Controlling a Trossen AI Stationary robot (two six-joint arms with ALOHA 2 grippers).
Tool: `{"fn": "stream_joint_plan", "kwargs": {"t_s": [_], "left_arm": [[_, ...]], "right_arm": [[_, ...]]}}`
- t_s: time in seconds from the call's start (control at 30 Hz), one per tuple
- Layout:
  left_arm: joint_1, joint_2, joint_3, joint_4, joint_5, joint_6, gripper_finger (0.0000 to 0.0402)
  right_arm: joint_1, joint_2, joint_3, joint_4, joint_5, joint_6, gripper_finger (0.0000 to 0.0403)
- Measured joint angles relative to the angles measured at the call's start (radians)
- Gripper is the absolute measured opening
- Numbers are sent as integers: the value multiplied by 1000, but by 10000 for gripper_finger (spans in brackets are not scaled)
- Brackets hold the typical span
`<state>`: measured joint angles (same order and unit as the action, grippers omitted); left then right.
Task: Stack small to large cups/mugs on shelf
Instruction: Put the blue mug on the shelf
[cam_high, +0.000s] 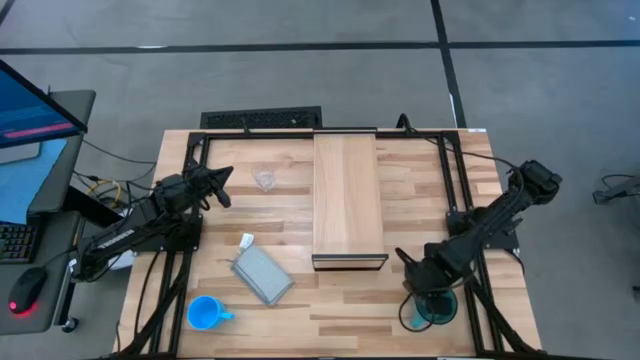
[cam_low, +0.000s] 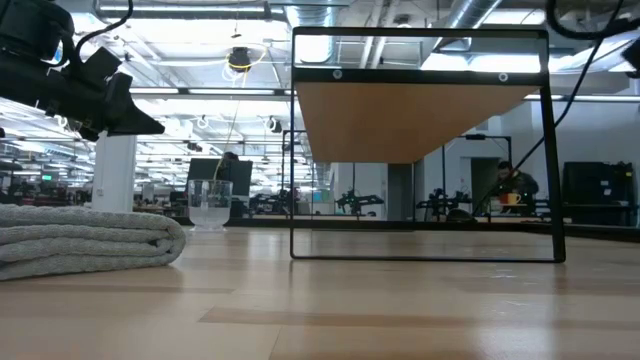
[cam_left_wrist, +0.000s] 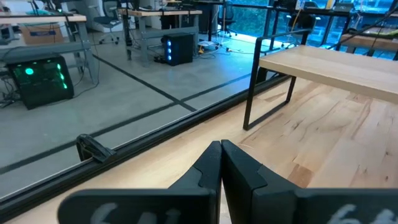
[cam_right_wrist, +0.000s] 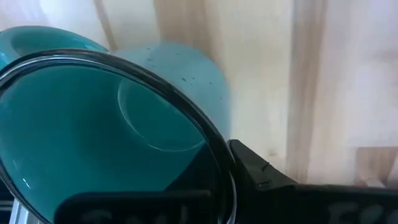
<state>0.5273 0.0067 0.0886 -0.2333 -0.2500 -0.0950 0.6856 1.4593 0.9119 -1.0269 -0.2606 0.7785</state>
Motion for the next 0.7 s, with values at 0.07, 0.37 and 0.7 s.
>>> {"fn": "stream_joint_plan", "kwargs": {"t_s": [0.07,0.37,0.7], "left_arm": [[0,0,0,0,0,1,0],[0,0,0,0,0,1,0],[0,0,0,0,0,1,0]], "right_arm": [[-19,0,-1,-1,-10,-17,33],[-74,-36,-6,-19,-19,-48,33],[-168,-200,41,-139,-50,29,32]]}}
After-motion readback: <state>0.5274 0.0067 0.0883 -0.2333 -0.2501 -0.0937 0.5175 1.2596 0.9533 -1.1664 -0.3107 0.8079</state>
